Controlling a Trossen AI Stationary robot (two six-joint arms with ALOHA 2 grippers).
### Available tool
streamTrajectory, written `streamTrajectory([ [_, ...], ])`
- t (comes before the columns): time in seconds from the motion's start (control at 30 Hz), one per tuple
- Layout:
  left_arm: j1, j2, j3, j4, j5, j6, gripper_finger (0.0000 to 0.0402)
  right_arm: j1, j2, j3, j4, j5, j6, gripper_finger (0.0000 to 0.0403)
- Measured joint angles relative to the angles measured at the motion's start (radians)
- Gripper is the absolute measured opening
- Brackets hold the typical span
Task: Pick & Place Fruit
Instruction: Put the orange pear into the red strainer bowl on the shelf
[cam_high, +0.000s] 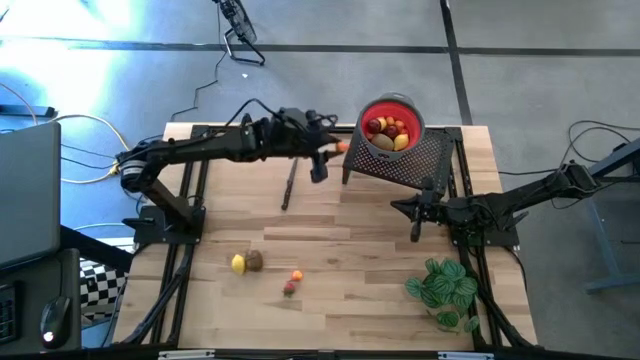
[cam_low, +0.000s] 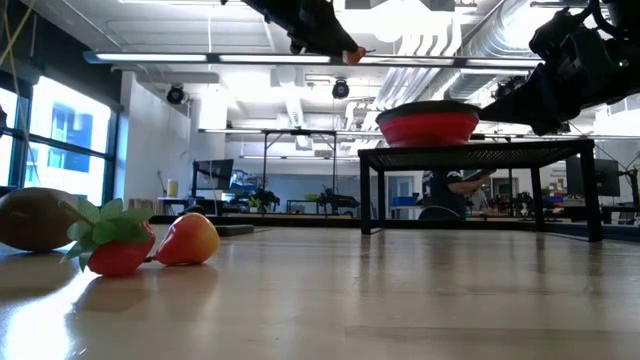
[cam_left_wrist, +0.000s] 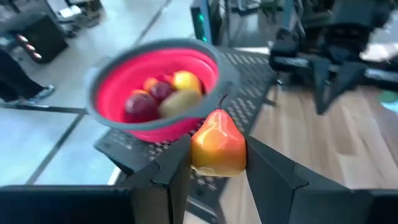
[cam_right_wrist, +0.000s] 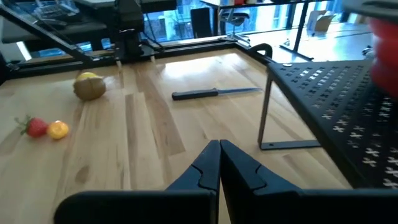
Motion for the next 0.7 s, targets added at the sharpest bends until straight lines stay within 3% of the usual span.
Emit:
streamTrajectory([
  [0.33,0.048,0.012,0.001,0.104,0.063,-0.003,0.0135,0.000,0.000,0.000,0.000,0.023,0.062,0.0003],
  [0.7,0.083,0.133,0.038,0.293,0.132,-0.015,0.0135,0.000,0.000,0.000,0.000,0.023,0.053,0.0002],
])
